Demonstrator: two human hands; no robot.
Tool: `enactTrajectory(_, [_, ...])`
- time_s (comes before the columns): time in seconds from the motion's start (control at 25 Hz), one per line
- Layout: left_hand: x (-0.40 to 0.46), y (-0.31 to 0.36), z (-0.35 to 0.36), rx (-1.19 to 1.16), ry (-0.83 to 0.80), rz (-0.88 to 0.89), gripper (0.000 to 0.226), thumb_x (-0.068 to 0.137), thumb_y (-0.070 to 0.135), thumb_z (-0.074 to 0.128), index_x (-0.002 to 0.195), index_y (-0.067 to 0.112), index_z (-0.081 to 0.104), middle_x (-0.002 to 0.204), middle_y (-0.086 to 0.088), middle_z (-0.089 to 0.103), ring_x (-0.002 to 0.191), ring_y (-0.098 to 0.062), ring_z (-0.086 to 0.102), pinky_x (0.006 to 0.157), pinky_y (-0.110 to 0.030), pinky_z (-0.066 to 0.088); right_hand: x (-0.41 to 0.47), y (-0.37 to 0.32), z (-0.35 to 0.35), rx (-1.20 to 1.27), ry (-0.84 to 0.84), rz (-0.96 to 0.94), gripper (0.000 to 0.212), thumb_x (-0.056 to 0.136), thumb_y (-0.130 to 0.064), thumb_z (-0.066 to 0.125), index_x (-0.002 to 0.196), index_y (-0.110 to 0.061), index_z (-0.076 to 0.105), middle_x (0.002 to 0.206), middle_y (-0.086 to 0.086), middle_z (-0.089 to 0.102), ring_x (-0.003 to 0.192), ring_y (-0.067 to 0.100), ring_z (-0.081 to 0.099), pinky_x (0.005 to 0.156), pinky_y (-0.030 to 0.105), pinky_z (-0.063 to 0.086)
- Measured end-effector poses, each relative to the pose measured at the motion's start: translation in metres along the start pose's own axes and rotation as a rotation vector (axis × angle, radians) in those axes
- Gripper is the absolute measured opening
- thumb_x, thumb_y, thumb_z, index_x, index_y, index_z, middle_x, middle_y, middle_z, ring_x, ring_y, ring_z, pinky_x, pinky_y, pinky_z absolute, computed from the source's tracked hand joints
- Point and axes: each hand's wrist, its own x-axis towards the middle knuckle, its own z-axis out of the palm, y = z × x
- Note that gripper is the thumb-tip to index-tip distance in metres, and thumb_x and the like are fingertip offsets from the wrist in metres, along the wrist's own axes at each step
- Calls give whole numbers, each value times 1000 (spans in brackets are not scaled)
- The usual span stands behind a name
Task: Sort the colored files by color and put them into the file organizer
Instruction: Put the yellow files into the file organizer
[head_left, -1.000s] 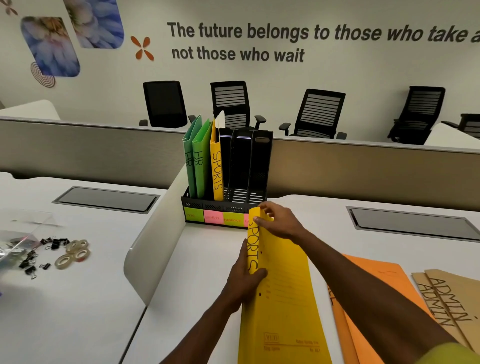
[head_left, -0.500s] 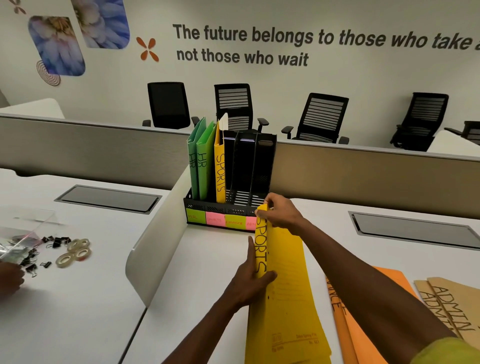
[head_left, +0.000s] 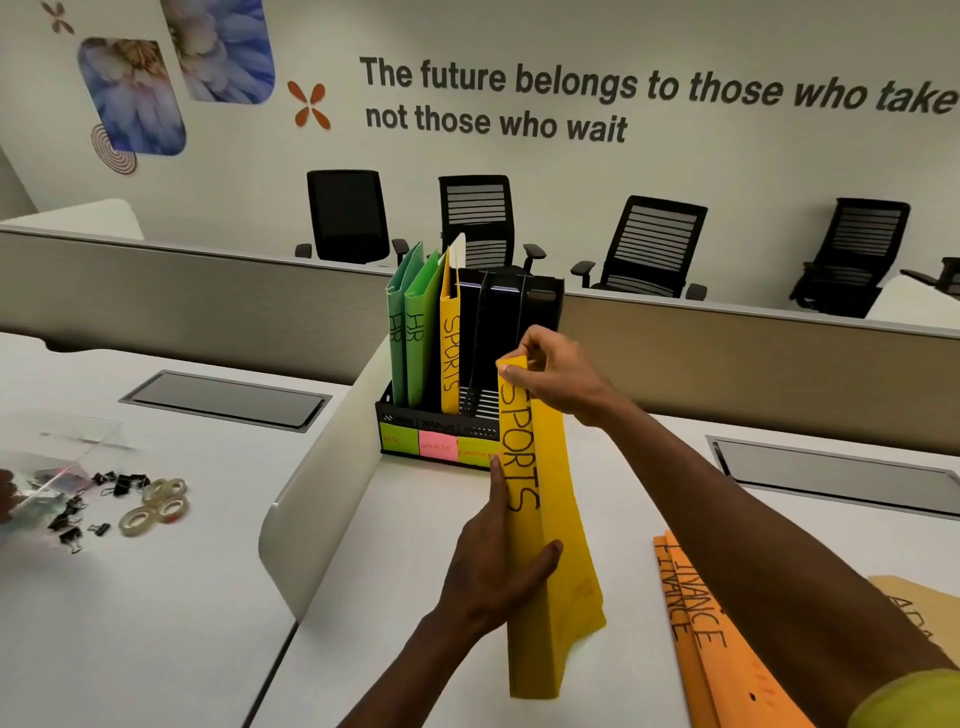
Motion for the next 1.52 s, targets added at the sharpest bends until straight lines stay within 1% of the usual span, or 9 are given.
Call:
enactTrajectory(0.12, [6, 13, -8, 123, 172, 60, 116, 79, 63, 63, 148, 39, -27, 140, 12, 52, 112, -10, 60, 90, -21, 47, 8, -26, -7, 58, -23, -114, 18, 90, -22, 70, 89, -23, 52, 102, 2, 71, 93, 22, 70, 81, 47, 61])
enactTrajectory(0.36, [46, 26, -34, 315, 453, 236, 114, 82, 37, 71, 153, 27, -18, 133, -7, 59, 85, -19, 67, 67, -18, 44, 25, -74, -30, 206, -42, -292, 17, 92, -16, 68, 96, -26, 55, 140, 6, 55, 127, 28, 56, 92, 51, 56])
enactTrajectory(0.68, [97, 22, -62, 396, 559, 372, 106, 86, 22, 71, 155, 16, -9, 139, -15, 54, 82, -19, 67, 66, -16, 44, 46, -91, -35, -8, 60, -290, 46, 77, -28, 84, 98, -42, 46, 142, -1, 52, 115, 26, 62, 89, 41, 59])
enactTrajectory(0.8, [102, 20, -67, 416, 609, 374, 104, 85, 24, 72, 156, 14, -3, 131, -16, 60, 80, -18, 68, 68, -16, 44, 54, -94, -35, 29, 69, -329, 45, 76, -24, 85, 106, -34, 52, 139, -1, 54, 111, 21, 65, 90, 40, 59])
enactTrajectory(0.92, [110, 17, -73, 392, 659, 386, 98, 89, 29, 67, 156, 15, -3, 143, -13, 52, 104, -22, 67, 80, -22, 51, 62, -103, -31, 11, 70, -410, 51, 76, -21, 85, 117, -17, 55, 140, 2, 55, 114, 19, 63, 91, 32, 58])
enactTrajectory(1.08, [127, 9, -80, 275, 566, 410, 98, 93, 33, 63, 156, 20, -10, 160, -9, 25, 131, -20, 48, 95, -20, 42, 72, -108, -27, -48, 79, -491, 64, 77, -20, 84, 131, -9, 51, 135, 6, 55, 114, 17, 63, 94, 27, 55])
enactTrajectory(1.24, [142, -15, -80, 287, 369, 351, 104, 91, 22, 65, 154, 27, -17, 165, 0, 10, 131, -12, 46, 95, -29, 47, 78, -88, -19, -64, 26, -444, 45, 77, -13, 83, 105, -22, 49, 112, -3, 62, 95, 7, 67, 79, 24, 60])
enactTrajectory(1.36, [145, -32, -76, 273, 278, 288, 101, 92, 12, 61, 153, 34, -18, 162, 0, 22, 113, -17, 61, 84, -41, 59, 82, -64, -11, -94, 88, -388, 43, 78, -16, 82, 104, -18, 47, 111, 5, 65, 93, 18, 70, 78, 31, 62])
enactTrajectory(1.52, [147, -53, -69, 231, 219, 174, 96, 93, 11, 62, 155, 33, -8, 141, -4, 52, 111, -20, 60, 89, -45, 56, 94, -50, -13, -106, 147, -311, 53, 78, -35, 80, 114, -29, 42, 119, 0, 61, 99, 24, 68, 90, 41, 59])
